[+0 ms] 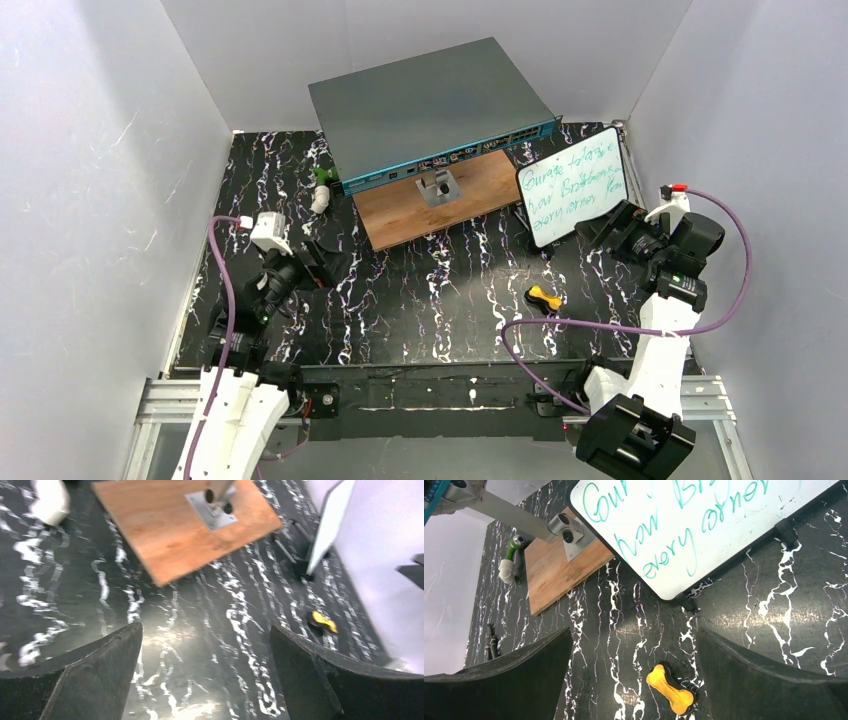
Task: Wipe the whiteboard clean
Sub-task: Pick up the whiteboard from the whiteboard stand.
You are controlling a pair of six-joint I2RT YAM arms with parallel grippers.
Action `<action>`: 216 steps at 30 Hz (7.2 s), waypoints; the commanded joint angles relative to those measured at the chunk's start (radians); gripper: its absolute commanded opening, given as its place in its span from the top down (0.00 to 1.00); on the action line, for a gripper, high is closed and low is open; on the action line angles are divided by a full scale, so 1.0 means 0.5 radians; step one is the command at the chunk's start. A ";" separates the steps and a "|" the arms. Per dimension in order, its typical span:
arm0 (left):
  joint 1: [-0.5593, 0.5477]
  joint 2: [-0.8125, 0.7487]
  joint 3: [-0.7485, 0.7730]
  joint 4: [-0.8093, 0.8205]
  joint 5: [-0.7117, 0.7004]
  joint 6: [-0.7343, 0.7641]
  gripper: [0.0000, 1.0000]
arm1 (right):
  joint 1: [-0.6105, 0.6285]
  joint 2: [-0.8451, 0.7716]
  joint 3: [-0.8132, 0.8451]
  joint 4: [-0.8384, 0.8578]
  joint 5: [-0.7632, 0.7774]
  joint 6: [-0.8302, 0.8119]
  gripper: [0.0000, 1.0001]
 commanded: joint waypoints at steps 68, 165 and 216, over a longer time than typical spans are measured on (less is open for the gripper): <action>-1.507 4.132 2.143 2.692 -0.324 -0.749 0.72 | -0.023 0.002 0.091 -0.343 -0.921 -1.158 0.02; -1.378 3.693 1.372 3.110 -0.145 -0.642 0.83 | -0.059 -0.045 0.116 -0.472 -1.066 -1.244 0.02; -1.402 3.200 0.962 3.571 -0.280 -0.570 1.00 | -0.058 -0.040 0.119 -0.500 -1.102 -1.266 0.02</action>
